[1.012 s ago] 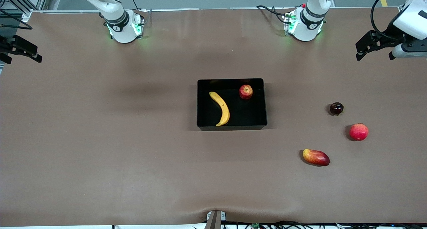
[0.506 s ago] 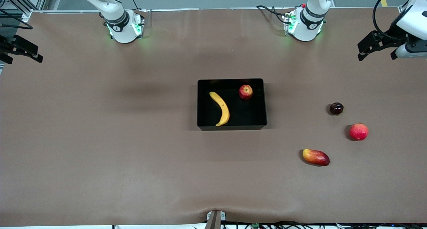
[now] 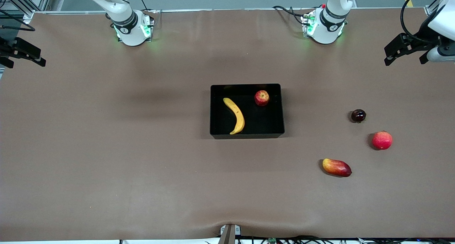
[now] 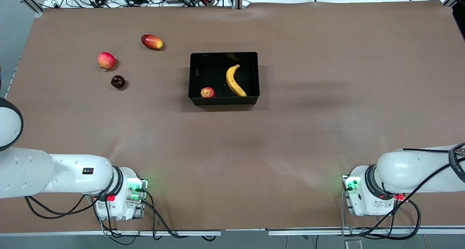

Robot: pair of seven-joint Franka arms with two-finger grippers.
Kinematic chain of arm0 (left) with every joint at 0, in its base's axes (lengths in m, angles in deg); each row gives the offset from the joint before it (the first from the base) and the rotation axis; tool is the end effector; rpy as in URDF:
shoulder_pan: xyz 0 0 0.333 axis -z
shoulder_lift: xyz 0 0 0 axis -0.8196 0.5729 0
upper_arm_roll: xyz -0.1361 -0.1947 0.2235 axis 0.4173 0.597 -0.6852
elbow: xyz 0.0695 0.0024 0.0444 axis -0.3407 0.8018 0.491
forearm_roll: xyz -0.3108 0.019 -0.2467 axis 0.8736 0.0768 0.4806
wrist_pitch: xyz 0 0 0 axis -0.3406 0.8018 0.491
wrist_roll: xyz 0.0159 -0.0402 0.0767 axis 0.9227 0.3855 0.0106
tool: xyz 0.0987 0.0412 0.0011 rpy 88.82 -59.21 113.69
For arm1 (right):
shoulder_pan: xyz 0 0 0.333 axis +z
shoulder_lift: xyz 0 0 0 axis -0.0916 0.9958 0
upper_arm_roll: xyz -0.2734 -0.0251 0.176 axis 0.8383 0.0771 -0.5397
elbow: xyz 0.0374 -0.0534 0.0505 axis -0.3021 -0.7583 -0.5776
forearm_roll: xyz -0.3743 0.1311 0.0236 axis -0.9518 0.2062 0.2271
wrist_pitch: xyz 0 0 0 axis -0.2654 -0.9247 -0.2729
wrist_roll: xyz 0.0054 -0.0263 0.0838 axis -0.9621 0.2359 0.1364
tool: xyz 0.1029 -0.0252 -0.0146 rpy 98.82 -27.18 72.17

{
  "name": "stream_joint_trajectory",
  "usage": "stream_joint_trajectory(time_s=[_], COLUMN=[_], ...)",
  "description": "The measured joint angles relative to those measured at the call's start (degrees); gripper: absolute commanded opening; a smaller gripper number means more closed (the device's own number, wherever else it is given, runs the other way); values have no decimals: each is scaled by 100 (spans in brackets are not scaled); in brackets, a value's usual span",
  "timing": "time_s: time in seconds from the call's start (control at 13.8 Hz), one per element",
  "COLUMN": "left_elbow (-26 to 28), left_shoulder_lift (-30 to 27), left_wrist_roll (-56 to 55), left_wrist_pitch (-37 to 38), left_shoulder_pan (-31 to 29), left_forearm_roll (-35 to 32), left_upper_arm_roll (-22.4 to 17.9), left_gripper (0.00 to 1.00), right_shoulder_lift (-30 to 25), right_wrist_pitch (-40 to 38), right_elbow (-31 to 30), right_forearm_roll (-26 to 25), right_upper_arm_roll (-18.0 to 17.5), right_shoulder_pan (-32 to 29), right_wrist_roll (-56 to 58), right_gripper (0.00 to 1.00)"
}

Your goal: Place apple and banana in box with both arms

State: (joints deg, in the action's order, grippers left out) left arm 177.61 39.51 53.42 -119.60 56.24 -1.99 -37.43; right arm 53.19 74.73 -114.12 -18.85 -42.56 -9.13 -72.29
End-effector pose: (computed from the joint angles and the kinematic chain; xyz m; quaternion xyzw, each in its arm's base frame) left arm 0.5093 -0.0544 0.6785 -0.9996 -0.0070 -0.0179 0.0209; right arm 0.5159 -0.0395 0.6685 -0.9990 -0.0154 0.0381 0.0150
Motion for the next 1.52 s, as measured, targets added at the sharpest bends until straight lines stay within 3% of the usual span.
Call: stream_joint_trajectory(time_s=[1.52], left_elbow=[-34], left_shoulder_lift=[54], left_wrist_roll=[0], left_wrist_pitch=[-1], left_shoulder_pan=[-28], left_forearm_roll=[0], left_upper_arm_roll=[-3], left_gripper=[100], right_shoulder_lift=[0], right_wrist_pitch=[-4], right_elbow=[1], right_forearm_roll=[28], right_upper_arm_roll=[-41], right_shoulder_pan=[81], right_wrist_roll=[0], right_gripper=[100])
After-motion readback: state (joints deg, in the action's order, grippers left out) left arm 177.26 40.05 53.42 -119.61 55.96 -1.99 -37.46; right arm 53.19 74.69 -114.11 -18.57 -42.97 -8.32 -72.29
